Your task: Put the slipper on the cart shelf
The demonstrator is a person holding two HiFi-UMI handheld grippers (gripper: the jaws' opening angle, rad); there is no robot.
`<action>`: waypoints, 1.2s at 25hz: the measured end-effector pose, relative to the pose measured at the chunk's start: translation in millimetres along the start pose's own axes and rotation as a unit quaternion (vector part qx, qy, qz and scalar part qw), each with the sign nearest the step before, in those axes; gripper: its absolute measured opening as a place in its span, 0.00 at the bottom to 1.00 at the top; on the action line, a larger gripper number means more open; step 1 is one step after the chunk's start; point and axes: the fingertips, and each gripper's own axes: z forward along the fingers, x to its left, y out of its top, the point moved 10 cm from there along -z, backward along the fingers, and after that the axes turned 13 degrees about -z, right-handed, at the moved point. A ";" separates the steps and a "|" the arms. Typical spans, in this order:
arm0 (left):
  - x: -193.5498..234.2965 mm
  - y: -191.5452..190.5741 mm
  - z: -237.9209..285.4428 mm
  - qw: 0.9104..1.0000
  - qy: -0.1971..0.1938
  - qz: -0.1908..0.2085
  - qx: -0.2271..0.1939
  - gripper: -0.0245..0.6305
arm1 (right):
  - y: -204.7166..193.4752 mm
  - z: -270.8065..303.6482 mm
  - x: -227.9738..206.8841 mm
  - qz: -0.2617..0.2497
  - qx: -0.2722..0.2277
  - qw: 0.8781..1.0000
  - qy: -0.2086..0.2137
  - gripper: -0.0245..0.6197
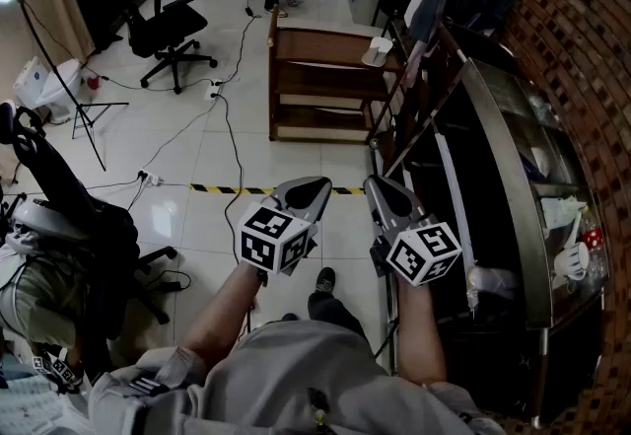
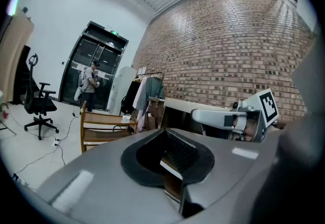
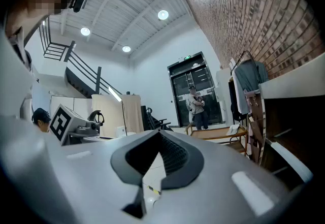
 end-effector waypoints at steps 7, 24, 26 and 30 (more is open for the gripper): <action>41.2 22.2 54.7 1.000 0.015 -0.003 0.001 0.05 | -10.1 56.6 -54.0 0.008 0.001 1.000 0.013 0.04; 122.8 102.6 215.3 0.997 0.082 -0.010 -0.004 0.05 | -10.8 201.8 -229.3 0.030 -0.009 0.998 0.063 0.04; 133.3 111.9 231.1 0.997 0.081 -0.008 -0.003 0.05 | -12.4 215.6 -245.9 0.035 -0.010 0.998 0.057 0.04; 163.2 127.4 264.5 0.997 0.076 -0.006 0.002 0.05 | -19.7 248.0 -271.7 0.037 -0.003 0.998 0.050 0.04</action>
